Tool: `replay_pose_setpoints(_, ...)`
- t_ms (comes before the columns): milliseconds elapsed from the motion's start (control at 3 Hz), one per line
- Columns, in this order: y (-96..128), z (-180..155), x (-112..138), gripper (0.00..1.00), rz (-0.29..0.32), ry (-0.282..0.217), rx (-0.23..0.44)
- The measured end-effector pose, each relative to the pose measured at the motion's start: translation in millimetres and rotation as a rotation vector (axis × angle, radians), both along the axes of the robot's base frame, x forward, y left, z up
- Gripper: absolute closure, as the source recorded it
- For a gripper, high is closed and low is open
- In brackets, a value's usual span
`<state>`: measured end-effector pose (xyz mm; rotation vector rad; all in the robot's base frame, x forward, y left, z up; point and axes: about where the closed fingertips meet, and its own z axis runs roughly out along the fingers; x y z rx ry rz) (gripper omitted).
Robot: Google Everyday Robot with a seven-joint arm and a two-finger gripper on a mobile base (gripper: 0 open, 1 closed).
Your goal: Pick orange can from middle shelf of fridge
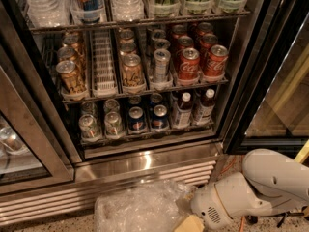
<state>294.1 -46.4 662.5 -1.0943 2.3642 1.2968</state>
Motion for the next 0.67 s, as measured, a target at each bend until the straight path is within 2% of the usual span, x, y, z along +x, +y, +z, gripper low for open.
replay_pose_setpoints(333, 23.4, 16.6, 10.6, 0.0, 0.054, -0.14, -0.062)
replay_pose_setpoints(667, 36.0, 26.1, 17.0, 0.0, 0.085, -0.215, -0.096)
